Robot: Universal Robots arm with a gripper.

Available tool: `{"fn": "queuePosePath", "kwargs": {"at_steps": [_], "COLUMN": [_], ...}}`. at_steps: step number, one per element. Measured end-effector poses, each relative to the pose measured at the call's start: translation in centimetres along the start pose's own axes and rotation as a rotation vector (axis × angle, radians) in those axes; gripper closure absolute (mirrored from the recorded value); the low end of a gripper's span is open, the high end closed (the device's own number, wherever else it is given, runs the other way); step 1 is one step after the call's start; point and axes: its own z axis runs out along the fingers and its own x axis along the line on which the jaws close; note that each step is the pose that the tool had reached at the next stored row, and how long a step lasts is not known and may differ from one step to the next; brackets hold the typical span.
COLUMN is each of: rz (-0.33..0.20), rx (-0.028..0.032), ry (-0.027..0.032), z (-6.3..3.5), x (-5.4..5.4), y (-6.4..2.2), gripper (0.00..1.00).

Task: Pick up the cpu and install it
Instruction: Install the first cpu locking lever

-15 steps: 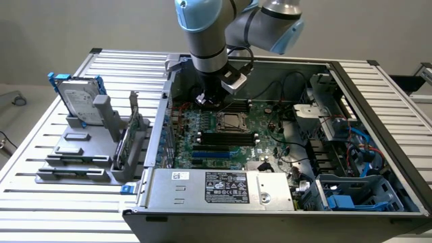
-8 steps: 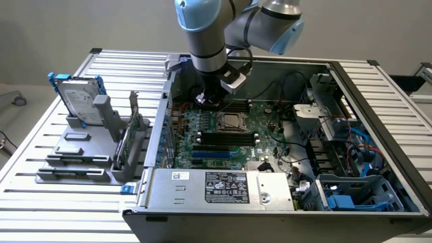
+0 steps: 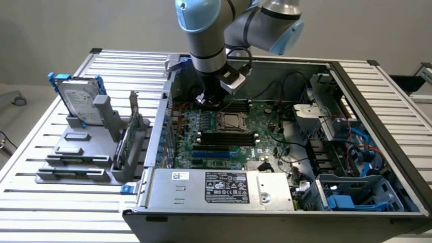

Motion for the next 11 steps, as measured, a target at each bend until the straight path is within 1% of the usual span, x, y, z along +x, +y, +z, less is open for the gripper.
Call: {"fn": "queuePosePath", "kwargs": {"at_steps": [1, 3, 11], "rz": [0.0, -0.001, -0.001], "rx": [-0.0014, -0.002, -0.0028], "ry": [-0.0014, -0.002, -0.0026], "z": [0.0, -0.07, -0.24], "x": [0.01, -0.05, -0.31], "y": [-0.02, -0.08, -0.46], "gripper": [0.89, 0.89, 0.89]}}
